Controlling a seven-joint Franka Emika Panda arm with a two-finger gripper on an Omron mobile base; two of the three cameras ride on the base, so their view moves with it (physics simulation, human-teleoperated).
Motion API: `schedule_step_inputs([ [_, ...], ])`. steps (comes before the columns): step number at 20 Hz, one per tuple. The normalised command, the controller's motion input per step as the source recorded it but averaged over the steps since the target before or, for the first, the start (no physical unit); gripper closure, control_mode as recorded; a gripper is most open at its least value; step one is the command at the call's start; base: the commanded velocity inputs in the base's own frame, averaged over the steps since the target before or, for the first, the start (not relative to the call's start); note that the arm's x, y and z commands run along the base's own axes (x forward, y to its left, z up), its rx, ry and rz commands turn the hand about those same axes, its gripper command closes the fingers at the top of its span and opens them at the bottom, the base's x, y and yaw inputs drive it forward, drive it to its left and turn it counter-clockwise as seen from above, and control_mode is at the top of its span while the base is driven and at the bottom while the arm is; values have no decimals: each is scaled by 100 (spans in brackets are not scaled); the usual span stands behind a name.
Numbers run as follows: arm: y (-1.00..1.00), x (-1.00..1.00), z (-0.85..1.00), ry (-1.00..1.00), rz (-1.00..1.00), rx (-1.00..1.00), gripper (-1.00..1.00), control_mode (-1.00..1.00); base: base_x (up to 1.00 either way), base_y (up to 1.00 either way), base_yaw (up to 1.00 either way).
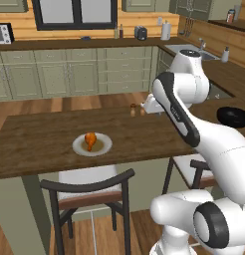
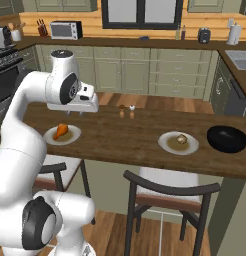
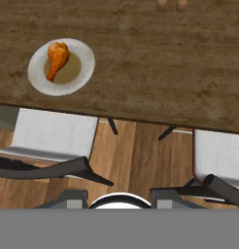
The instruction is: Pick the chicken drumstick and mushroom from their plates and place them in the bowl. Then put the bowl in the fridge.
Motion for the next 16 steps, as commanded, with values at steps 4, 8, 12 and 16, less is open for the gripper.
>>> schedule_step_inputs([
  [4, 10, -9, 0, 0, 0, 0, -100, -100, 0, 0, 0],
  [8, 84, -15, -9, 0, 0, 0, -100, -100, 0, 0, 0],
  [12, 100, 0, -19, 0, 0, 0, -100, -100, 0, 0, 0],
  [16, 100, 21, -26, 3, 0, 0, -100, -100, 0, 0, 0],
])
